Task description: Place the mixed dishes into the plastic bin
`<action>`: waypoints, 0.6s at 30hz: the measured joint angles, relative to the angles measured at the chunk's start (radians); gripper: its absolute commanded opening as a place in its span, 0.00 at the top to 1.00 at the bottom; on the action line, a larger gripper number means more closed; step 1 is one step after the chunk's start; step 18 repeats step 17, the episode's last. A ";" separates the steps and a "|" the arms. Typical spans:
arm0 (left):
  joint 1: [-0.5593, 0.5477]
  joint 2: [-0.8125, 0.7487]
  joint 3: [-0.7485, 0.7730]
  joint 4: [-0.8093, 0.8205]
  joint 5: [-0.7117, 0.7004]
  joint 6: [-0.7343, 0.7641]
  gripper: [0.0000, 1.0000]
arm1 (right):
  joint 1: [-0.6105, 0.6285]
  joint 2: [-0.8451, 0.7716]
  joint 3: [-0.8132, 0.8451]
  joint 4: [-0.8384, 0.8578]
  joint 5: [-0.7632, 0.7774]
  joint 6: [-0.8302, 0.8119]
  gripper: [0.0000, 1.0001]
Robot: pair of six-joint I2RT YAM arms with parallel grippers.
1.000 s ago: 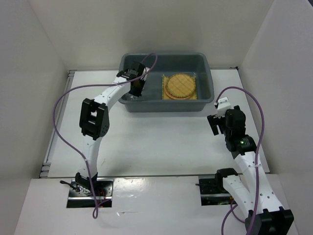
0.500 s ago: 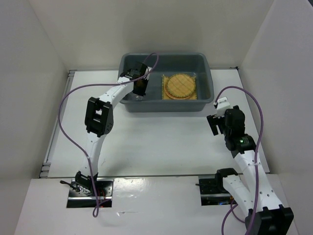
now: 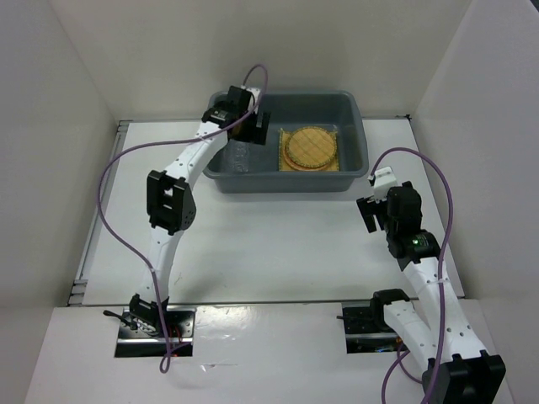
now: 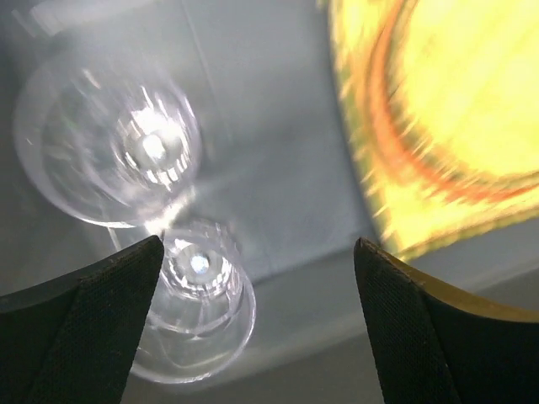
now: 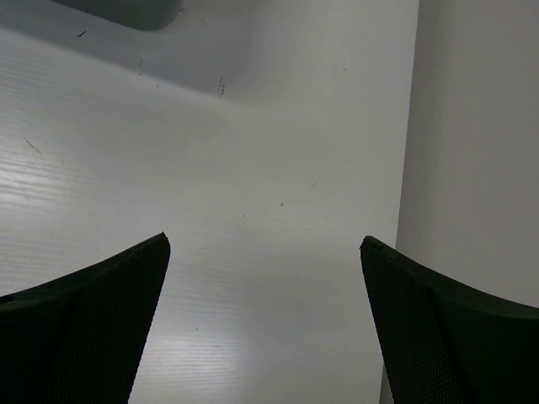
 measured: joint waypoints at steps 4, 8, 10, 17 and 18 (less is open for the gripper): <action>-0.008 -0.096 0.081 0.033 -0.083 -0.019 0.00 | 0.000 -0.003 0.000 -0.008 -0.010 0.000 0.02; -0.042 -0.348 0.025 0.156 -0.214 -0.010 0.00 | 0.001 -0.035 0.002 -0.040 -0.079 -0.018 0.02; -0.060 -0.513 -0.106 0.233 -0.269 0.006 0.00 | 0.005 -0.055 0.004 -0.052 -0.105 -0.027 0.02; -0.072 -1.110 -0.997 0.568 -0.393 0.043 0.00 | 0.009 -0.088 0.005 -0.054 -0.109 -0.032 0.02; -0.072 -1.110 -0.997 0.568 -0.393 0.043 0.00 | 0.009 -0.088 0.005 -0.054 -0.109 -0.032 0.02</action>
